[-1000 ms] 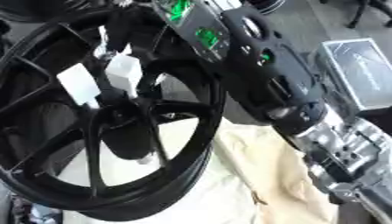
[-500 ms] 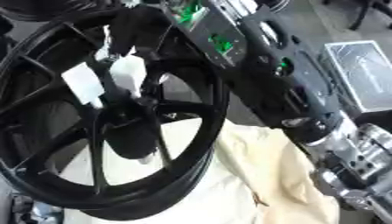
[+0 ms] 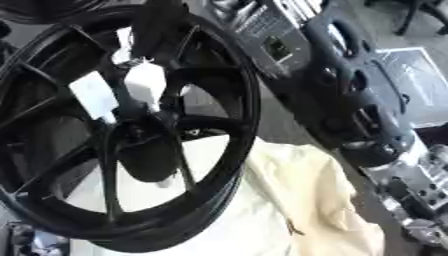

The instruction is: Pull the pin out of the wheel hub.

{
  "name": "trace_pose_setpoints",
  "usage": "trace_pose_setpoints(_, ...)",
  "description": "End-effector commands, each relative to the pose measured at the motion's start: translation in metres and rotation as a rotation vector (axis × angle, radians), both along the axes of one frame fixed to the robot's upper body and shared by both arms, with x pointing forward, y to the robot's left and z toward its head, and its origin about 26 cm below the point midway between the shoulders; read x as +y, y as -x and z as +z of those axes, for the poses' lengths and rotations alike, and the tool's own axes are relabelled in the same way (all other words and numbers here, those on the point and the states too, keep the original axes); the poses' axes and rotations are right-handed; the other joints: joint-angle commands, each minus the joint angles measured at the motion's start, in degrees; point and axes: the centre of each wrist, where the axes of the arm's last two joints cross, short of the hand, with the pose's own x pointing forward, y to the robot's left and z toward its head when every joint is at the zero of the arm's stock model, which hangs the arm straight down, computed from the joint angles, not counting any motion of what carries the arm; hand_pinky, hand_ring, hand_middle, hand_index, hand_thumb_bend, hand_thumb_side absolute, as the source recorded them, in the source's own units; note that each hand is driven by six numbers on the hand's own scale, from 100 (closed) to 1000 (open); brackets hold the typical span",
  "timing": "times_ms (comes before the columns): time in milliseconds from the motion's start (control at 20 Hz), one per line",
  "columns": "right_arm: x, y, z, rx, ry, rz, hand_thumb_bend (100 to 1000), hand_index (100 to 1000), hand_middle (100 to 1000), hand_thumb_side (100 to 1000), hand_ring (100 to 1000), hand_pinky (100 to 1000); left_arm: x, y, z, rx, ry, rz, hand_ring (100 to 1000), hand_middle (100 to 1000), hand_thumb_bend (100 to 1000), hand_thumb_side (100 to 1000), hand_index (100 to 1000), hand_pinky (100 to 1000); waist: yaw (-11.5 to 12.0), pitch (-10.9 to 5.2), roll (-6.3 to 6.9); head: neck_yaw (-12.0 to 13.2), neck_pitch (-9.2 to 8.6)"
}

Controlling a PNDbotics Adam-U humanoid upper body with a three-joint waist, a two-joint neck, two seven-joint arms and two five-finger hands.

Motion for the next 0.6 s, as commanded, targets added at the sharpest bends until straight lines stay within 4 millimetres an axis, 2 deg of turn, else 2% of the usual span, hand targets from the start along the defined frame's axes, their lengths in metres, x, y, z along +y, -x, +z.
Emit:
trace_pose_setpoints(50,-0.005,0.004,0.004,0.002,0.009,-0.008,576,817,648,408,706,766,0.008,0.003,0.014,-0.025,-0.039,0.024,787,797,397,783,830,783,-0.1,-1.51,0.06,0.0,-0.09)
trace_pose_setpoints(400,-0.001,-0.002,-0.010,0.047,0.053,-0.023,565,773,618,401,586,713,0.009,0.003,0.014,-0.024,-0.039,0.023,786,795,392,785,825,785,-0.5,-1.49,0.06,0.1,-0.09)
trace_pose_setpoints(600,0.002,-0.010,-0.021,0.071,0.080,-0.049,563,777,625,401,595,716,0.008,0.003,0.014,-0.026,-0.038,0.021,784,792,392,784,817,784,-0.4,-1.40,0.09,0.0,-0.09)
